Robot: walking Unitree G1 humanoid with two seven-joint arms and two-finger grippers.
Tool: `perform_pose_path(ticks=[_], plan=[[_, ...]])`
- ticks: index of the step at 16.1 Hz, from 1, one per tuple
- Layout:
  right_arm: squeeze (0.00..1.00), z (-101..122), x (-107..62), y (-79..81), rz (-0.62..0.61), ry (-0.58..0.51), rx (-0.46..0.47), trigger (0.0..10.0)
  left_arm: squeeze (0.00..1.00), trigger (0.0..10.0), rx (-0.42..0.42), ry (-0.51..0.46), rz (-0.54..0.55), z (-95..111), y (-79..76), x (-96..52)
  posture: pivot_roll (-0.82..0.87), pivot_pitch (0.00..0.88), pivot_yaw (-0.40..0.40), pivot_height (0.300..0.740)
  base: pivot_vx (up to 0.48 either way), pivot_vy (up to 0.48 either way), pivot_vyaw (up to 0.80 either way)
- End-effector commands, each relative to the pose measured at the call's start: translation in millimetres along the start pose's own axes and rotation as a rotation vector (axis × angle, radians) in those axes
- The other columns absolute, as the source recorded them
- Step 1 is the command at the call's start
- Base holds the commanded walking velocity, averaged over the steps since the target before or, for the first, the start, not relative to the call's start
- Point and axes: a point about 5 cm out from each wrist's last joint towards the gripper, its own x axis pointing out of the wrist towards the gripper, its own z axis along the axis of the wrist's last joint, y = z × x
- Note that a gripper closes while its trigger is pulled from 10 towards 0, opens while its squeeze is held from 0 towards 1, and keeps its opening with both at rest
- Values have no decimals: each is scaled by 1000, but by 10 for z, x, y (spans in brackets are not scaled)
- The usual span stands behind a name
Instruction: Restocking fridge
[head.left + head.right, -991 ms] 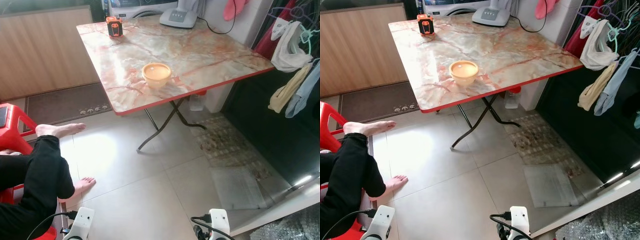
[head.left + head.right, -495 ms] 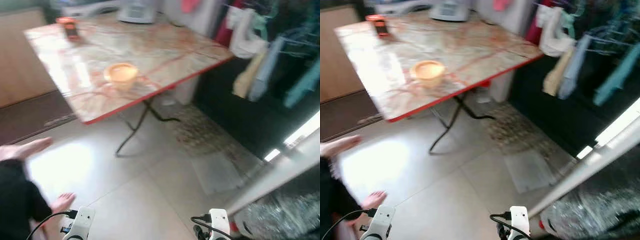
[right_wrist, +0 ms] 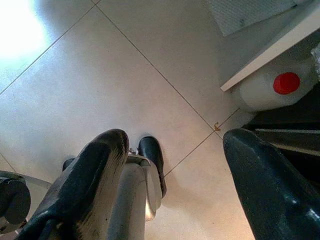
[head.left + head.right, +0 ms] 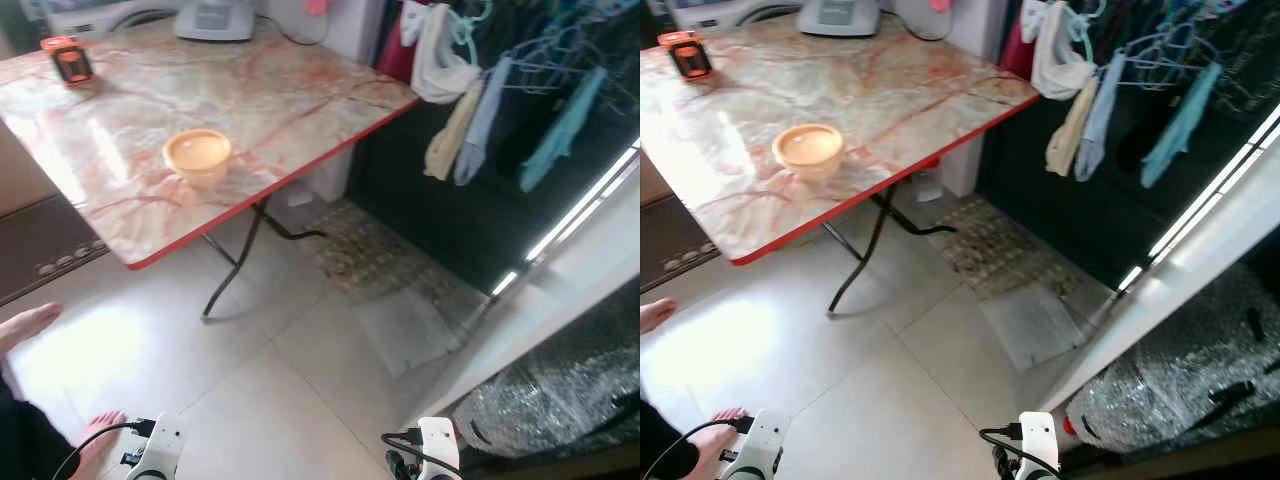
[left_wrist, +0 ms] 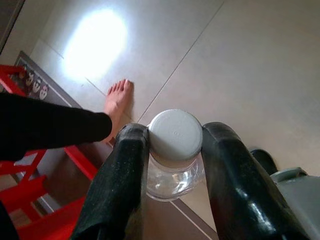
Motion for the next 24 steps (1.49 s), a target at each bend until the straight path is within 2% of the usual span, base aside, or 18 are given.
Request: perform_pose_path(ticks=[1,7,24], plan=[[0,-37,-11,-26,-6,16,0,10000,0,10000,-3,23,0,-64,-35,-22,14,105,-69,740,0,0,-788],[0,-41,-10,-20,-2,20,-2,10000,0,10000,1,32,-4,-70,-42,-22,16,105,-68,740,0,153,-788],[0,-50,-11,-16,1,27,-4,10000,0,10000,9,63,-42,-155,-94,-50,15,106,-66,740,0,0,-788]])
